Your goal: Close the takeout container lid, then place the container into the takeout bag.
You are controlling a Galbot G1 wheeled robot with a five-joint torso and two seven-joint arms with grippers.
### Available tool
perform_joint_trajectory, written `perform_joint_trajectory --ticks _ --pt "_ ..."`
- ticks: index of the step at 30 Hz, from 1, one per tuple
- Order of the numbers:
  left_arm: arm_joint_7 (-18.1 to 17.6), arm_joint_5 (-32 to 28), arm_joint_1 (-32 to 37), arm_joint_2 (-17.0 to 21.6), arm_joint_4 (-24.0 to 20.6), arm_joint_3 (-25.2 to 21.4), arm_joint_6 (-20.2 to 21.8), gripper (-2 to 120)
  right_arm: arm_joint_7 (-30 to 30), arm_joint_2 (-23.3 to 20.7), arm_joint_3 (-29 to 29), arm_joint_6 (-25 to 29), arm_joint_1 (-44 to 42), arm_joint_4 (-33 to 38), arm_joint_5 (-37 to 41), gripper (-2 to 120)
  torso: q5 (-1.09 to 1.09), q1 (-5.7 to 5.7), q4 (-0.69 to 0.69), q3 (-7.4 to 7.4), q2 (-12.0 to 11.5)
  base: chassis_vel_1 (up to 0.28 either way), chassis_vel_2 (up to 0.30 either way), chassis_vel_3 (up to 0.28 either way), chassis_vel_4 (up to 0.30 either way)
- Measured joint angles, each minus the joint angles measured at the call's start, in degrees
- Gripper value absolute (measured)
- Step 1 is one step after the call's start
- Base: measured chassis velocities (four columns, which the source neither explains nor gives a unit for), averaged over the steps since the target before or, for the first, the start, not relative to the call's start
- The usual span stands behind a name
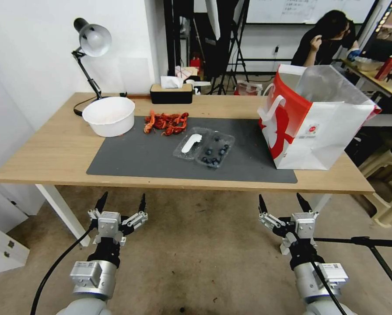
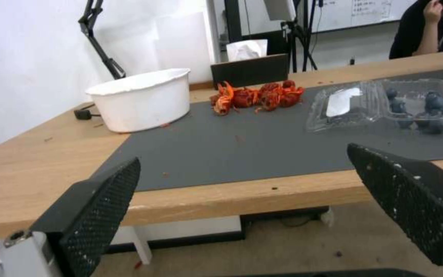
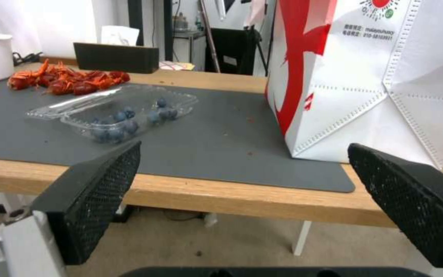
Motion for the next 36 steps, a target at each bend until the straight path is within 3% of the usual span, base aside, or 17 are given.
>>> perform_joint_trajectory --ticks 24,27,29,30,32,33,36 --pt "-0.3 -0.1 0.0 0.1 0.0 0.3 0.1 100 -0.2 0.1 0.1 -0.2 -0.1 0.1 0.0 100 0.0 0.0 0.01 0.0 0.0 0.0 0.0 0.0 0.0" --pt "-1.8 -1.0 0.0 0.5 -1.0 1.7 1.3 100 -1.2 0.4 0.5 -1.1 -0.5 0.7 0.2 100 0.0 0.0 0.03 0.0 0.0 0.0 0.0 0.0 0.0" --pt "-6.9 -3.7 -0.2 2.0 -4.5 6.6 5.4 100 -6.8 2.6 3.1 -5.7 -2.8 4.9 1.3 100 -0.06 0.0 -0.04 0.0 0.0 0.0 0.0 0.0 0.0" --pt "-6.9 -3.7 -0.2 2.0 -4.5 6.6 5.4 100 -6.8 2.6 3.1 -5.7 -2.8 4.9 1.3 100 -0.06 0.0 -0.04 0.0 0.0 0.0 0.0 0.0 0.0" --pt "-12.1 -6.5 -0.3 3.6 -8.1 11.6 9.6 100 -8.5 3.2 3.9 -6.1 -2.5 5.1 3.1 100 0.05 -0.01 0.0 0.0 0.0 0.0 0.0 0.0 0.0" --pt "-13.9 -7.6 -0.3 4.1 -9.3 13.5 11.1 100 -8.7 3.3 4.0 -6.1 -2.3 5.1 3.5 100 0.0 0.0 0.01 0.0 0.0 0.0 0.0 0.0 0.0" --pt "-15.8 -9.5 -1.2 4.7 -9.4 15.8 12.1 100 -8.8 3.1 4.4 -6.1 -1.9 4.6 4.1 100 0.0 0.0 0.0 0.0 0.0 0.0 0.0 0.0 0.0"
